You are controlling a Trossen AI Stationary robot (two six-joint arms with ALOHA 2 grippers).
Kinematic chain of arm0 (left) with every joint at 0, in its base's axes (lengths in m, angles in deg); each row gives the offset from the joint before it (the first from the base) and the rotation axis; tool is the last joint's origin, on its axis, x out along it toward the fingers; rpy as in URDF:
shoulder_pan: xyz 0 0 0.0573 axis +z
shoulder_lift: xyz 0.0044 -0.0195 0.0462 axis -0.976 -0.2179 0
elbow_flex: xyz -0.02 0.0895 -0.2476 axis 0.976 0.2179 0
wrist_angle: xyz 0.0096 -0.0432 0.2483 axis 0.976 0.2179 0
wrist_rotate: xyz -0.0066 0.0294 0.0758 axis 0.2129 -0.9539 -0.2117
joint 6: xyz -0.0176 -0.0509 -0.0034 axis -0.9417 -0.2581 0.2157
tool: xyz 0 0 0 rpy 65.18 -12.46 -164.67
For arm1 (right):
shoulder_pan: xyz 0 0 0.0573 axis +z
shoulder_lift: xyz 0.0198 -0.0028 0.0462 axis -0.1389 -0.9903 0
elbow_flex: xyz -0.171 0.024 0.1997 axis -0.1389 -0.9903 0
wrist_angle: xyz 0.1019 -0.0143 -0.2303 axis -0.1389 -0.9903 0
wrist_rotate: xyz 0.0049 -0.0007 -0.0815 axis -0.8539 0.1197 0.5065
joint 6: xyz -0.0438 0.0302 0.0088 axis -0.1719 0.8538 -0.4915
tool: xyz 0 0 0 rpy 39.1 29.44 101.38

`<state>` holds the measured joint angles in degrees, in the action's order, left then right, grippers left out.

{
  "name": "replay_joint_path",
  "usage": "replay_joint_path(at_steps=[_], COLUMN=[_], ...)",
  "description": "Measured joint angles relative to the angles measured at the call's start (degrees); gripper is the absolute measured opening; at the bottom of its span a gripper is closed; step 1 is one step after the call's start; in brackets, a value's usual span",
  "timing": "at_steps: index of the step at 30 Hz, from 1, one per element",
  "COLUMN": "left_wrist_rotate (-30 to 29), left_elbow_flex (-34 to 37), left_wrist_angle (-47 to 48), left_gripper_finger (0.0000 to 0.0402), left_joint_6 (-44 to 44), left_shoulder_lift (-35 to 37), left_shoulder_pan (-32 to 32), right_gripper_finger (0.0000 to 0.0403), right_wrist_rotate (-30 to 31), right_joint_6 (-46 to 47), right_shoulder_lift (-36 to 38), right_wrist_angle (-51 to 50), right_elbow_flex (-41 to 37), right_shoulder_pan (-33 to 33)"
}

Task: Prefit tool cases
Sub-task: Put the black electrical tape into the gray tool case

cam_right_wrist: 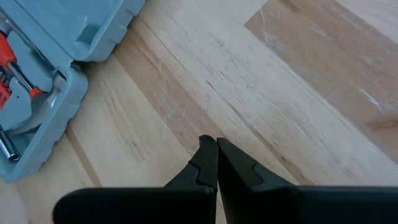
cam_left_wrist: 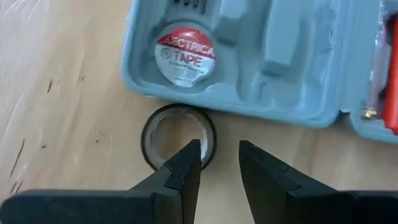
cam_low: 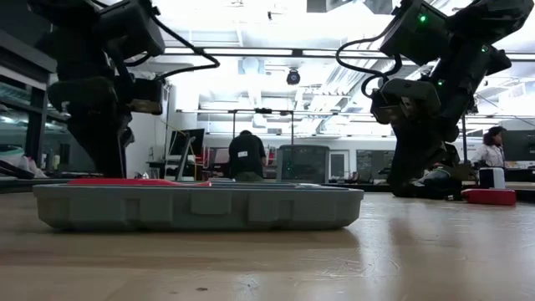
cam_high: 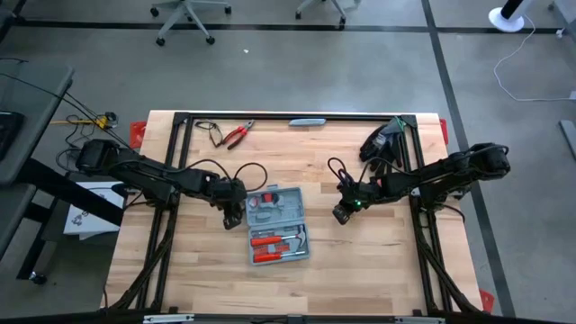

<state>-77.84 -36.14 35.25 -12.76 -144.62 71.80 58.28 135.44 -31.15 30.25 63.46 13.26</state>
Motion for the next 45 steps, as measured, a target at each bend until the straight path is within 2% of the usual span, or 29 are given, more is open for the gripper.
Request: replay_joint_path(at_steps=[4,13,16,20,26,32,38,45], left_wrist_rotate=[-1.64,-1.73,-1.67,-1.38,-1.23,-1.80,-3.88,-4.45], left_elbow_flex=[0.00,-0.20,-0.20,-0.17,-0.56,-4.56,-8.86,-10.29], left_wrist_angle=[2.03,-0.42,-0.02,1.32,2.08,2.94,0.99,-1.11], left_gripper_finger=[0.0103,0.0098,0.0071,0.0013,0.0006,0.0003,0.0001,0.0001], left_joint_6=[1.19,1.98,-0.77,-5.58,-10.66,-12.28,-11.47,-10.29], left_shoulder_lift=[-1.41,-6.29,-6.55,-6.59,-5.65,-3.56,-3.53,-3.73], left_shoulder_pan=[-0.21,-0.14,-0.13,-0.07,-0.01,-0.03,0.16,1.95], right_gripper_finger=[0.0000,0.0000,0.0000,0.0000,0.0000,0.0000,0.0000,0.0000], right_wrist_rotate=[0.54,1.33,1.35,1.35,1.35,1.35,1.35,1.33], right_joint_6=[0.00,0.29,1.25,1.49,1.51,1.51,0.69,0.44], right_shoulder_lift=[-0.02,-0.02,-0.02,-0.01,-0.02,-0.01,-0.02,-0.02], right_wrist_angle=[0.00,0.01,0.00,-0.02,-0.01,-0.05,-0.05,-0.06], right_elbow_flex=[0.00,0.00,0.00,0.00,0.00,0.00,0.00,0.00], right_shoulder_pan=[0.02,0.00,0.00,0.00,0.00,0.00,0.00,0.00])
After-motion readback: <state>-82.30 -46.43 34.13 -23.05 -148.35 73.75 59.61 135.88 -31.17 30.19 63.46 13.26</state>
